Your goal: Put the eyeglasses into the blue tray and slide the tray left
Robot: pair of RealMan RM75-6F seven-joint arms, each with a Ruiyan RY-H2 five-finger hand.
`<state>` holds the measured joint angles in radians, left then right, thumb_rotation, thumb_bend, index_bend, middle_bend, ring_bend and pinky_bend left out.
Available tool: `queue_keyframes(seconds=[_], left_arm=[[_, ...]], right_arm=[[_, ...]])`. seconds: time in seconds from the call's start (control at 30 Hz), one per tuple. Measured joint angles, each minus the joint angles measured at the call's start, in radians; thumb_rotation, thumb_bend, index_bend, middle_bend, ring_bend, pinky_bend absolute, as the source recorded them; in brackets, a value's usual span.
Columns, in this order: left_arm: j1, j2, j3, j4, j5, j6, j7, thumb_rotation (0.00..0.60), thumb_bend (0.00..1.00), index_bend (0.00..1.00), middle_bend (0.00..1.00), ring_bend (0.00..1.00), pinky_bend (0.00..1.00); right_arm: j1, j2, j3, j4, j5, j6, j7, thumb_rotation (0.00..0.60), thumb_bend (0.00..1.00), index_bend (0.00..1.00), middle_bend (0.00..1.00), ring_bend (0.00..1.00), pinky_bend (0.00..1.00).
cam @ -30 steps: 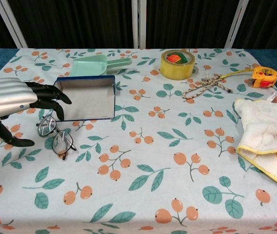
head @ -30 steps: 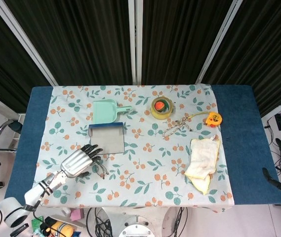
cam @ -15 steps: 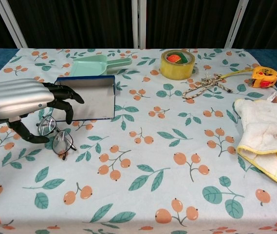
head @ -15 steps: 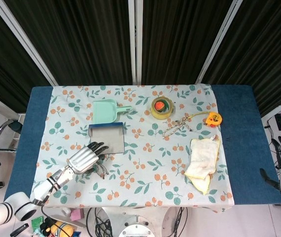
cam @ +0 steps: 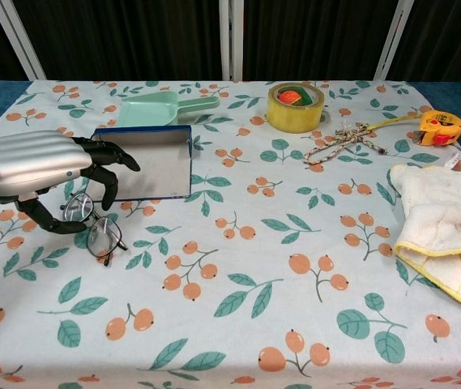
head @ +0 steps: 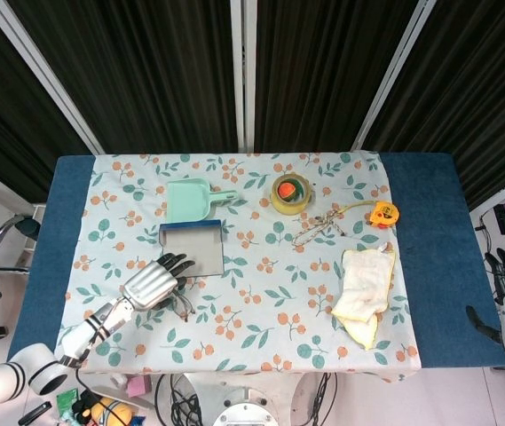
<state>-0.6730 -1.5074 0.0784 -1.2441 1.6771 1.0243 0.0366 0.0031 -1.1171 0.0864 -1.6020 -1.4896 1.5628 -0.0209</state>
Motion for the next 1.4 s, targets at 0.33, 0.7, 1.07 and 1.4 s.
queue_keyframes(seconds=[0.33, 0.7, 1.07, 1.4], left_arm=[[-0.003, -0.013, 0.004, 0.016, -0.005, -0.007, -0.014, 0.6, 0.32, 0.51, 0.14, 0.08, 0.17], [-0.006, -0.021, 0.004, 0.022, -0.013, -0.013, -0.022, 0.6, 0.34, 0.54, 0.14, 0.08, 0.17], [-0.009, -0.027, 0.003, 0.027, -0.024, -0.021, -0.03, 0.6, 0.4, 0.56, 0.15, 0.08, 0.17], [-0.01, -0.031, -0.004, 0.023, -0.035, -0.022, -0.043, 0.6, 0.43, 0.59, 0.16, 0.08, 0.17]], right_arm=[[0.0, 0.005, -0.001, -0.004, 0.006, -0.005, -0.003, 0.6, 0.18, 0.0, 0.0, 0.0, 0.0], [0.004, -0.001, -0.003, 0.005, 0.009, -0.016, -0.002, 0.6, 0.18, 0.0, 0.0, 0.0, 0.0], [0.003, -0.004, -0.006, 0.016, 0.012, -0.019, 0.005, 0.6, 0.18, 0.0, 0.0, 0.0, 0.0], [0.004, -0.004, -0.005, 0.017, 0.012, -0.02, 0.005, 0.6, 0.18, 0.0, 0.0, 0.0, 0.0]])
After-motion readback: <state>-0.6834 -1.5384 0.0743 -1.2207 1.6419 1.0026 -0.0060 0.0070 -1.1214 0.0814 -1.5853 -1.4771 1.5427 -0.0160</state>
